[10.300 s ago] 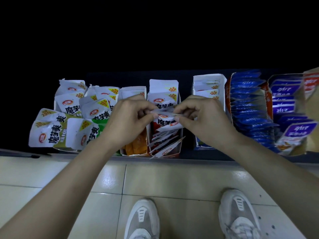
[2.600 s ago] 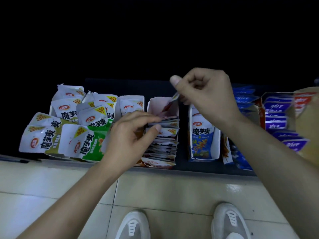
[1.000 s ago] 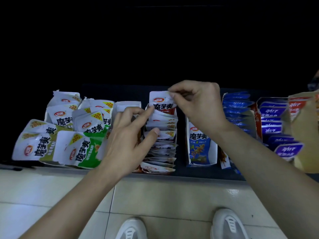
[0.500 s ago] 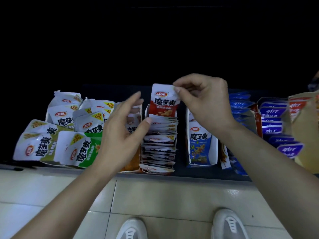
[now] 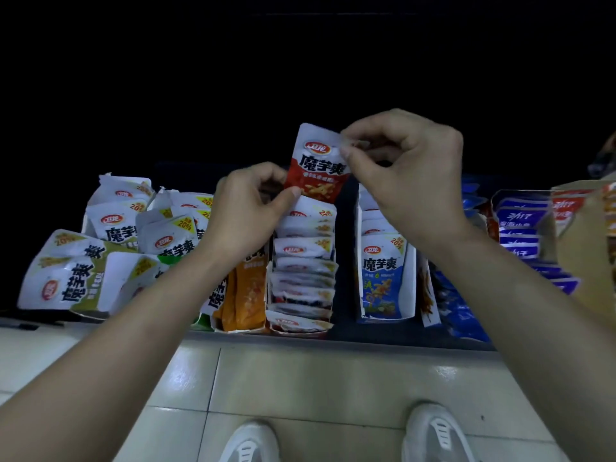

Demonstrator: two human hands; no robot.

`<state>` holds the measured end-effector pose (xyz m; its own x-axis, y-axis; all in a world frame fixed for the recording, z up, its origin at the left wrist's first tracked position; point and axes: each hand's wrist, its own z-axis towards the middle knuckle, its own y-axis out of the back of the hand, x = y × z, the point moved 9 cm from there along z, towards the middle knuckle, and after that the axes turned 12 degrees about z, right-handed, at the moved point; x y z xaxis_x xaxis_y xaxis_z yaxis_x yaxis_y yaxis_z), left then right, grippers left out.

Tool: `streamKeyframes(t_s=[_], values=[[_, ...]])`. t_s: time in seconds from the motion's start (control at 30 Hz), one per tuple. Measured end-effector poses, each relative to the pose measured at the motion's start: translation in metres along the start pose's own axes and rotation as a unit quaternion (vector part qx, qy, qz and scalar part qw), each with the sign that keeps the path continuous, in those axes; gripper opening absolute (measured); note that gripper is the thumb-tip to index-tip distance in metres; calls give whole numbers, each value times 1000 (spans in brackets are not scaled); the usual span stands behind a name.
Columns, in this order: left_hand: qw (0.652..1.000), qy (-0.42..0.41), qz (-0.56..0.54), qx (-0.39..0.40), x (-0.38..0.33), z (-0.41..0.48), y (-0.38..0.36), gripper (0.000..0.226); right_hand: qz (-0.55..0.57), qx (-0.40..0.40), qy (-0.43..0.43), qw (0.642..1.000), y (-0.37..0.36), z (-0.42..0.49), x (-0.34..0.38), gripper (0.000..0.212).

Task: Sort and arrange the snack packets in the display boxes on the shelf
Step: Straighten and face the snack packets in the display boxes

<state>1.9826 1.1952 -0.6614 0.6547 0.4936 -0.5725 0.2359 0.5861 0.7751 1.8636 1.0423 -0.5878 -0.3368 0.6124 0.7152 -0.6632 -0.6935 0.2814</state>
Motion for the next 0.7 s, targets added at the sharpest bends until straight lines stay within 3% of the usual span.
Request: streamKeyframes(t_s=[0.13, 0.23, 0.4, 0.53, 0.7], values=[[1000, -3, -10, 7, 1, -3, -3, 14, -4, 13, -1, 1000, -5, 2, -5, 8], [999, 14, -44, -5, 3, -12, 2, 26, -43, 44, 4, 998, -13, 2, -9, 7], [996, 35, -77, -9, 5, -33, 6, 18, -65, 111, -54, 990, -34, -11, -32, 8], [995, 52, -85, -13, 8, -40, 6, 24, -83, 161, -98, 979, -47, -20, -48, 8], [997, 22, -74, 7, 3, -39, 2, 50, -82, 113, -67, 988, -38, -11, -37, 10]])
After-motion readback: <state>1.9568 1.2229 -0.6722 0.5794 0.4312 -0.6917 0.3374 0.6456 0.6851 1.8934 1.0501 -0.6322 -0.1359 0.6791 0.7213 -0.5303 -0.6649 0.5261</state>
